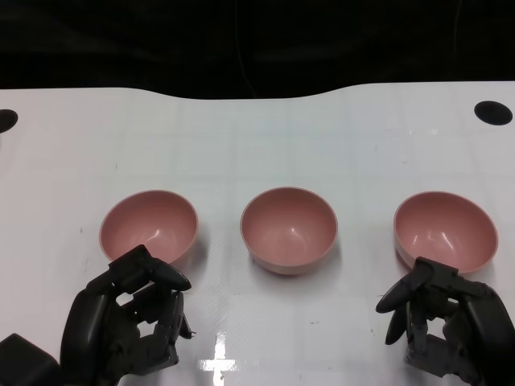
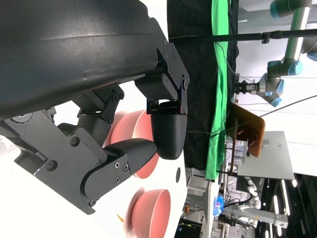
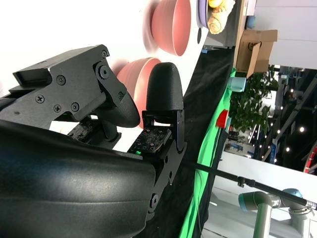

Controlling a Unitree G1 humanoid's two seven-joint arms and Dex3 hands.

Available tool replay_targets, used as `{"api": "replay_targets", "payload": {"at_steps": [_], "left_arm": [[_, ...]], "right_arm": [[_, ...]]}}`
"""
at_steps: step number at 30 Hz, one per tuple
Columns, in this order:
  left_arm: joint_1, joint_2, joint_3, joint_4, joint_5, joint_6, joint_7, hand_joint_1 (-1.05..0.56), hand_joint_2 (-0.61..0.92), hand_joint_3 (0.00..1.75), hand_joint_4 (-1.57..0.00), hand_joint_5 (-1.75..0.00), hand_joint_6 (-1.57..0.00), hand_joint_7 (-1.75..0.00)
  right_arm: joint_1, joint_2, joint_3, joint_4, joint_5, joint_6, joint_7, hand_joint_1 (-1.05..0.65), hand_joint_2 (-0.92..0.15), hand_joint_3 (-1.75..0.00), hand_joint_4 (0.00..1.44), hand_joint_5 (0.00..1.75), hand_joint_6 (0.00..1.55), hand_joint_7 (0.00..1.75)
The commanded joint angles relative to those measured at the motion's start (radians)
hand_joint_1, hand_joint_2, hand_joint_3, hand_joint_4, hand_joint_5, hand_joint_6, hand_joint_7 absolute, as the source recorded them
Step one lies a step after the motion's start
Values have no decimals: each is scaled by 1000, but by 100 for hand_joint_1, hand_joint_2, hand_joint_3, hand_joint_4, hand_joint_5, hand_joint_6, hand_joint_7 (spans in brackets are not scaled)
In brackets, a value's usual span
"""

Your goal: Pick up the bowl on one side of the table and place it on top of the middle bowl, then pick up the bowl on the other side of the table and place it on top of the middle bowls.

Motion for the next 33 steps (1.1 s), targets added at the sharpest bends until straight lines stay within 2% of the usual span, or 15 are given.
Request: {"api": "replay_targets", "payload": {"at_steps": [1, 13, 27, 33], "left_arm": [[14, 13, 3, -14, -8, 3, -10, -23, 43, 120, -87, -175, -83, -144], [21, 18, 7, -15, -4, -6, -14, -25, 41, 123, -89, -175, -80, -151], [22, 22, 8, -22, -14, 2, -22, -25, 45, 118, -87, -175, -79, -148], [24, 20, 6, -24, -17, -3, -27, -24, 47, 116, -87, -175, -79, -148]], "right_arm": [[10, -7, -6, -17, 6, 0, -3, -9, -31, -139, 91, 151, 86, 118], [19, -1, 1, -30, -1, 3, -10, -8, -34, -134, 90, 151, 86, 117], [19, -6, -1, -40, -5, 3, -14, -9, -34, -132, 89, 150, 86, 115], [19, -9, -9, -55, -1, 15, -20, -8, -43, -119, 77, 141, 76, 107]]}}
